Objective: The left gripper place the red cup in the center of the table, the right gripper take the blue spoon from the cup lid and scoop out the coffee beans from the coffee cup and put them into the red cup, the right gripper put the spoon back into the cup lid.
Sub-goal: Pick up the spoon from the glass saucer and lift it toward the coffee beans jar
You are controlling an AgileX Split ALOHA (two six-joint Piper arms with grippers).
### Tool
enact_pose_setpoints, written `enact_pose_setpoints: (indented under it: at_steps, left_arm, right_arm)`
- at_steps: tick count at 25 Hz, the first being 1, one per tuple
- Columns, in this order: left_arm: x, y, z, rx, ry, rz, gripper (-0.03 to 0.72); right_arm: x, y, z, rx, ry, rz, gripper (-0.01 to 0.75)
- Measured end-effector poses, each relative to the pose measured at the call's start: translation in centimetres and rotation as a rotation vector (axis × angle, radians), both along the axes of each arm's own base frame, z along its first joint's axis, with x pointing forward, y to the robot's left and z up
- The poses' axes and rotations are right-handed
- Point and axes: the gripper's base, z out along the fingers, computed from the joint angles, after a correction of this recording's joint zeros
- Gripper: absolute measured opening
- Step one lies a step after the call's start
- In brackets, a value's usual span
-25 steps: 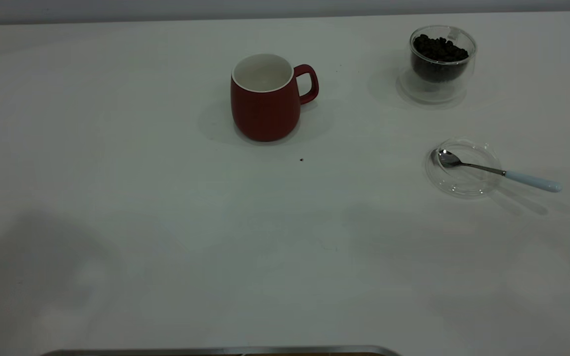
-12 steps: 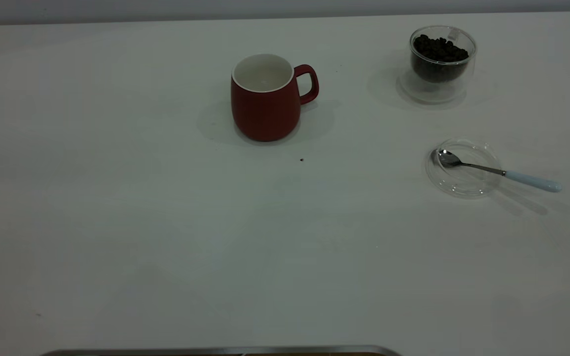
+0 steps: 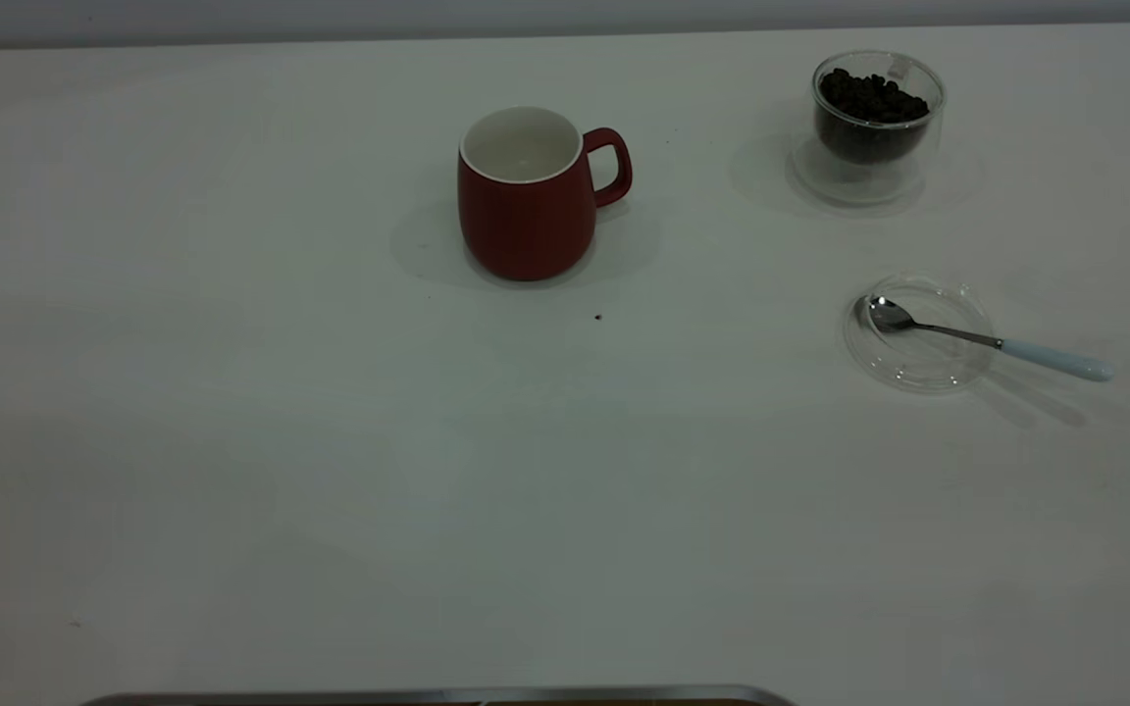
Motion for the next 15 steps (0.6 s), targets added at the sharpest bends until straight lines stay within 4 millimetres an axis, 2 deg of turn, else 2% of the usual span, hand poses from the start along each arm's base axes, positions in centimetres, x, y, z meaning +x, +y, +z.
enact_pose_setpoints:
  at_steps: [6,15]
  left_arm:
    - [-0.7,0.2,-1.4,0.013,-0.033,0.227,0.532]
    - [-2.2,0.2,-2.7,0.018,-0.129,0.255,0.532]
  right_arm:
    - [0.0,0.0,0.0,0.000,0.000,0.000,0.492]
    - [0.0,0.0,0.0,0.000,0.000,0.000,0.492]
